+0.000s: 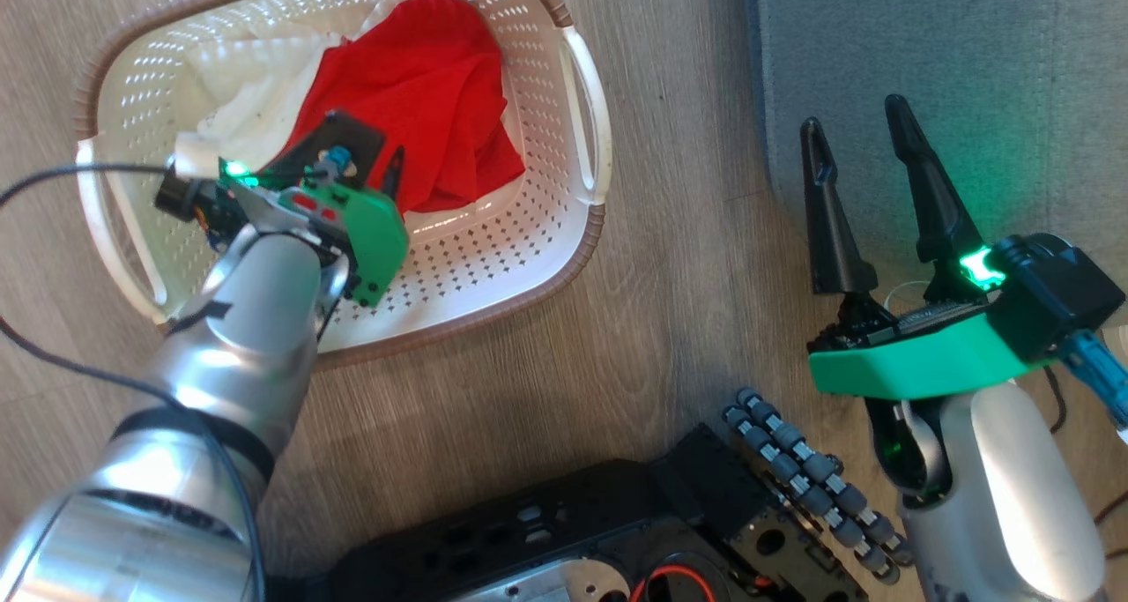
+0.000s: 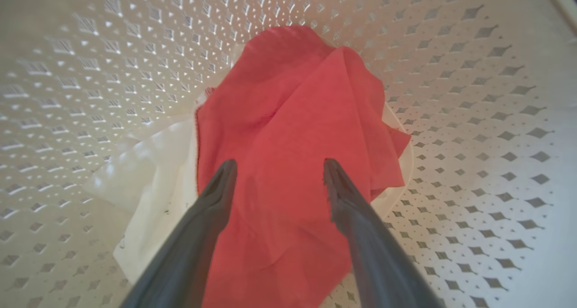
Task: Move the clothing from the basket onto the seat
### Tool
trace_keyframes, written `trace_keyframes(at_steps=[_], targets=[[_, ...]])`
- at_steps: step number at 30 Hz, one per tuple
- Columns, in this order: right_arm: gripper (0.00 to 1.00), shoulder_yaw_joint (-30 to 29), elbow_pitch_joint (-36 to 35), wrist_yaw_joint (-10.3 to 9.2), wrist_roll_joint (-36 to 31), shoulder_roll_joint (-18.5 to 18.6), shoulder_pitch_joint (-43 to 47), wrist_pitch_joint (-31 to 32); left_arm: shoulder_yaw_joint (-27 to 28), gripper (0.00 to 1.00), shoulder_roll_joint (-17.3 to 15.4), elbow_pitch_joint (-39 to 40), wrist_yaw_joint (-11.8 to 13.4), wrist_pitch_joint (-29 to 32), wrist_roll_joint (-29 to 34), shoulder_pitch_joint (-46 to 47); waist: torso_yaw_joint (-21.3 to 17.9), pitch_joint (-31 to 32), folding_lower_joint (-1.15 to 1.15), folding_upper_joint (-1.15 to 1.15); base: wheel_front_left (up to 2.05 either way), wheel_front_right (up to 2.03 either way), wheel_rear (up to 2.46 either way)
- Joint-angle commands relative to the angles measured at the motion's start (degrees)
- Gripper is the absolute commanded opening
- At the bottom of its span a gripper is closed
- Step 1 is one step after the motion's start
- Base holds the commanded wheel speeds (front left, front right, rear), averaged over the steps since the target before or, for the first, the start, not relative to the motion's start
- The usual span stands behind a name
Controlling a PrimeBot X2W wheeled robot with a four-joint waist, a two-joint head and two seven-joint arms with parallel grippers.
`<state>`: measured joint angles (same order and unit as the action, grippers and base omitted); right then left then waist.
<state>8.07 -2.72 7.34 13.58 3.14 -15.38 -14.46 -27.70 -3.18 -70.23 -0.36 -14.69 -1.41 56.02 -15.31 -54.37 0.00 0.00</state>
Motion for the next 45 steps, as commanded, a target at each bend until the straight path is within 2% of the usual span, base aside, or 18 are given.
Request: trace_keyframes(at_steps=[1, 6, 21, 37, 38, 39, 42, 43, 45], targets=[[1.00, 1.35, -2.01, 0.14, -0.21, -0.25, 3.12, -0.54, 0.65, 1.00, -0.34, -0.28, 0.09, -0.30, 0.13, -0.36, -0.01, -0.23, 0.00, 0.00, 0.00, 0.00, 0.00], [1.00, 2.13, -3.50, 0.14, -1.06, -0.25, 4.23, -0.54, -0.14, 1.00, 0.00, -2.53, 0.54, 0.93, -0.21, 2.00, 0.00, -1.04, 0.00, 0.00, 0.00, 0.00, 0.00], [1.00, 2.06, -6.38, 0.14, -0.33, -0.26, 6.94, -0.54, -3.60, 1.00, 0.29, -3.61, 0.88, 9.81, -2.96, 2.42, 0.42, -2.94, 0.00, 0.00, 0.00, 0.00, 0.00], [1.00, 1.31, -7.92, 0.14, 0.04, -0.26, 7.95, -0.54, -8.11, 1.00, 0.30, -2.23, 1.25, 11.14, -10.44, 2.28, 0.02, -3.53, 0.00, 0.00, 0.00, 0.00, 0.00], [1.00, 1.30, -8.09, 0.14, 0.10, -0.26, 8.13, -0.54, -8.22, 0.84, 0.30, -2.33, 1.12, 11.28, -10.96, 2.40, -0.05, -3.56, 0.00, 0.00, 0.00, 0.00, 0.00], [1.00, 1.31, -8.23, 0.14, 0.13, -0.26, 8.30, -0.54, -8.35, 0.44, 0.30, -2.43, 1.04, 11.42, -11.41, 2.54, -0.11, -3.61, 0.00, 0.00, 0.00, 0.00, 0.00], [1.00, 1.31, -8.57, 0.14, 0.66, -0.26, 8.68, -0.54, -8.50, 0.06, 0.30, -2.69, 0.90, 11.43, -12.76, 3.07, -0.18, -3.77, 0.00, 0.00, 0.00, 0.00, 0.00], [1.00, 1.41, -8.75, 0.14, 1.06, -0.26, 8.74, -0.54, -8.70, 0.00, 0.30, -2.81, 0.93, 11.44, -12.90, 3.24, -0.14, -3.79, 0.00, 0.00, 0.00, 0.00, 0.00], [1.00, 2.12, -9.04, 0.14, 1.17, -0.26, 8.72, -0.54, -9.00, 0.00, 0.30, -3.04, 0.83, 11.55, -13.24, 3.46, -0.09, -3.83, 0.00, 0.00, 0.00, 0.00, 0.00]])
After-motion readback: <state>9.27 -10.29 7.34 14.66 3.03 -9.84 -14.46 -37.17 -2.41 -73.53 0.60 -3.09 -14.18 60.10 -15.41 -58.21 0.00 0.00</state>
